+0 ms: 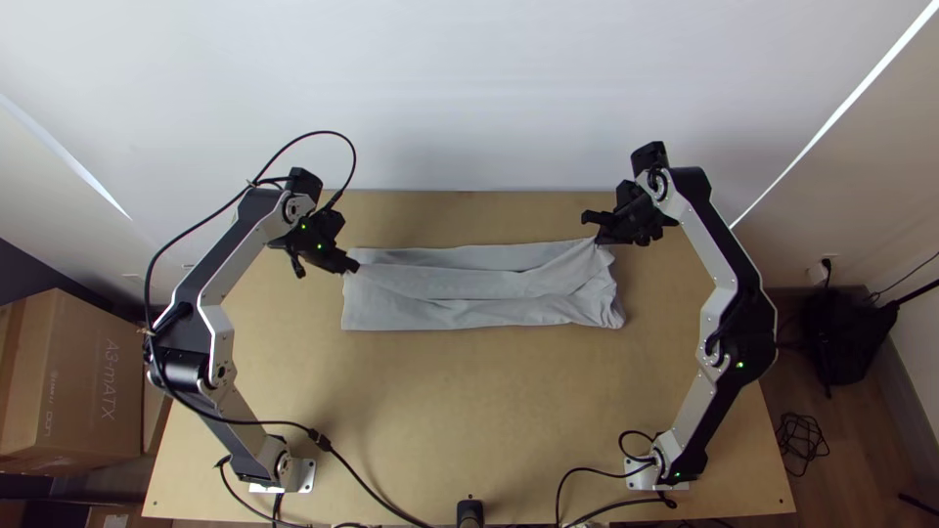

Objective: Fold the t-shirt

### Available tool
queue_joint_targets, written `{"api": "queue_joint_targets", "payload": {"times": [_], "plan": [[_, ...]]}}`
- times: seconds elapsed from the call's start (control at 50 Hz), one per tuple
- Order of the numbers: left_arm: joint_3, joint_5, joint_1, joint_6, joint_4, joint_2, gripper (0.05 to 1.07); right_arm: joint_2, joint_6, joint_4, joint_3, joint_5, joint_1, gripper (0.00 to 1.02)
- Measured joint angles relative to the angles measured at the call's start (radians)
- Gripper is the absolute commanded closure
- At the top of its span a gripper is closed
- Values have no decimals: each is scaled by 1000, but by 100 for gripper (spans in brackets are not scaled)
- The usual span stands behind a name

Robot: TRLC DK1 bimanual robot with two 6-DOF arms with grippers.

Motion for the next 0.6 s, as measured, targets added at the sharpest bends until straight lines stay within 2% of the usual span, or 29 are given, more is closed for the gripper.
{"api": "queue_joint_targets", "payload": {"times": [0.26, 0.6], "plan": [[107, 6, 26, 3, 0, 139, 104, 172, 9, 0, 143, 0, -4, 100], [129, 27, 55, 3, 8, 219, 104, 324, 32, -1, 242, 1, -38, 100]]}}
